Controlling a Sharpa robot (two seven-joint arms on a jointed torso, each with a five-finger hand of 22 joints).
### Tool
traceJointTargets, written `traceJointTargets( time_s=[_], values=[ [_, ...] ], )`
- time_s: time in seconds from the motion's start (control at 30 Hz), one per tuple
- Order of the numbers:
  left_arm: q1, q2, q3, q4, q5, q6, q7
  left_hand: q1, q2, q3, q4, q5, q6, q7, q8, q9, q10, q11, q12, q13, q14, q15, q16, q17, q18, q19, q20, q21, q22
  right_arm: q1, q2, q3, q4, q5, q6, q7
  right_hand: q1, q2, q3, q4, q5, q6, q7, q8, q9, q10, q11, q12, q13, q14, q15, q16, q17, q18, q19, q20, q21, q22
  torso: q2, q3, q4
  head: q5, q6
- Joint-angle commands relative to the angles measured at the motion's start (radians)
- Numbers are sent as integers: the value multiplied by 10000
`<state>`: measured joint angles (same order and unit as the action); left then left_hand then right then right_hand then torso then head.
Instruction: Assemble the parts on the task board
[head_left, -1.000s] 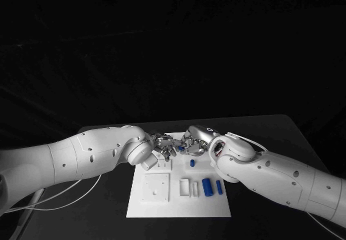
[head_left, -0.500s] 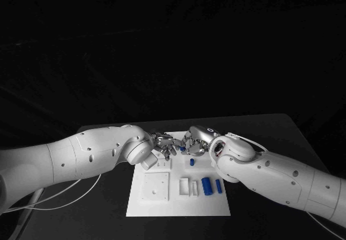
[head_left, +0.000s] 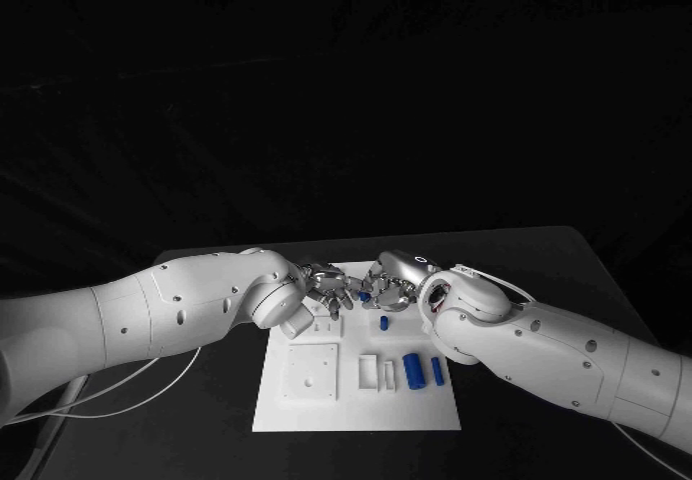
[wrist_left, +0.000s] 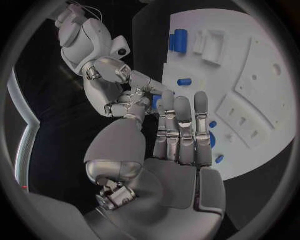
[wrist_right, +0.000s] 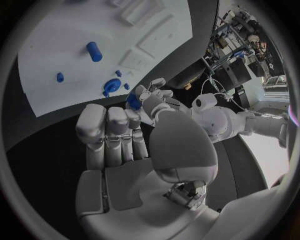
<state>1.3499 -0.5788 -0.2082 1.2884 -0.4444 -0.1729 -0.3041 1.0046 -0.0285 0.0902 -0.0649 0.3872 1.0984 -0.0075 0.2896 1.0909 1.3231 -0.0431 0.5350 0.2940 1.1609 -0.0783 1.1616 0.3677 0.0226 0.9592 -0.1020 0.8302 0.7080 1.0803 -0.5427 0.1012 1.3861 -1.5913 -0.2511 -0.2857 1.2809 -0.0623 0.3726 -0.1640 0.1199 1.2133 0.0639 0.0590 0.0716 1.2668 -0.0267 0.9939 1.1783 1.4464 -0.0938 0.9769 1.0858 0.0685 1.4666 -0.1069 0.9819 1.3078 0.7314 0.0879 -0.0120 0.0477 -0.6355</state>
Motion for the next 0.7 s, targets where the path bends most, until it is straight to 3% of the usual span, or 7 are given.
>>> traceJointTargets(
  time_s=[0.03,0.13,0.17,0.7],
  values=[
    [-5,22,15,18,-509,222,176,110,-64,-45,183,-64,-84,-6,57,-153,-83,7,-51,-21,-63,18,-36,-35,-127,20,74,-61,3,-11,9,-2,49,155,133,53,4,95,-19,14,72,419,-71,46,21,-4,-60,-67,14,83,2,-47,-4,-101,85,-47,-37,1272,-1,3,-4,9,-6],
    [-17,34,15,-20,-570,274,181,119,-85,-65,237,-95,-97,-5,83,-175,-89,11,-48,-23,-70,22,-20,-38,-128,16,78,-75,9,-14,-1,-2,61,172,133,50,5,103,-26,4,81,421,-70,48,22,0,-60,-62,19,86,1,-40,2,-102,90,-49,-28,1275,-2,9,-10,10,-13],
    [-22,40,16,-36,-583,291,180,212,-130,-97,406,-109,-136,1,180,-268,-102,15,-28,-28,-104,28,27,-57,-124,21,86,-108,51,-15,-4,-2,64,176,132,48,5,103,-26,4,81,421,-70,48,22,0,-60,-62,19,86,1,-40,2,-102,90,-49,-28,1275,1,8,-10,8,-11],
    [-93,97,18,-118,-572,410,146,246,-91,-82,430,-112,-161,-5,224,-295,-104,10,-11,-24,-97,23,51,-68,-125,31,80,-113,87,-21,8,0,109,182,119,43,3,109,-40,-12,106,416,-69,46,21,-3,-61,-72,15,89,1,-42,3,-102,96,-49,-22,1277,-6,8,5,-31,-44]
  ],
)
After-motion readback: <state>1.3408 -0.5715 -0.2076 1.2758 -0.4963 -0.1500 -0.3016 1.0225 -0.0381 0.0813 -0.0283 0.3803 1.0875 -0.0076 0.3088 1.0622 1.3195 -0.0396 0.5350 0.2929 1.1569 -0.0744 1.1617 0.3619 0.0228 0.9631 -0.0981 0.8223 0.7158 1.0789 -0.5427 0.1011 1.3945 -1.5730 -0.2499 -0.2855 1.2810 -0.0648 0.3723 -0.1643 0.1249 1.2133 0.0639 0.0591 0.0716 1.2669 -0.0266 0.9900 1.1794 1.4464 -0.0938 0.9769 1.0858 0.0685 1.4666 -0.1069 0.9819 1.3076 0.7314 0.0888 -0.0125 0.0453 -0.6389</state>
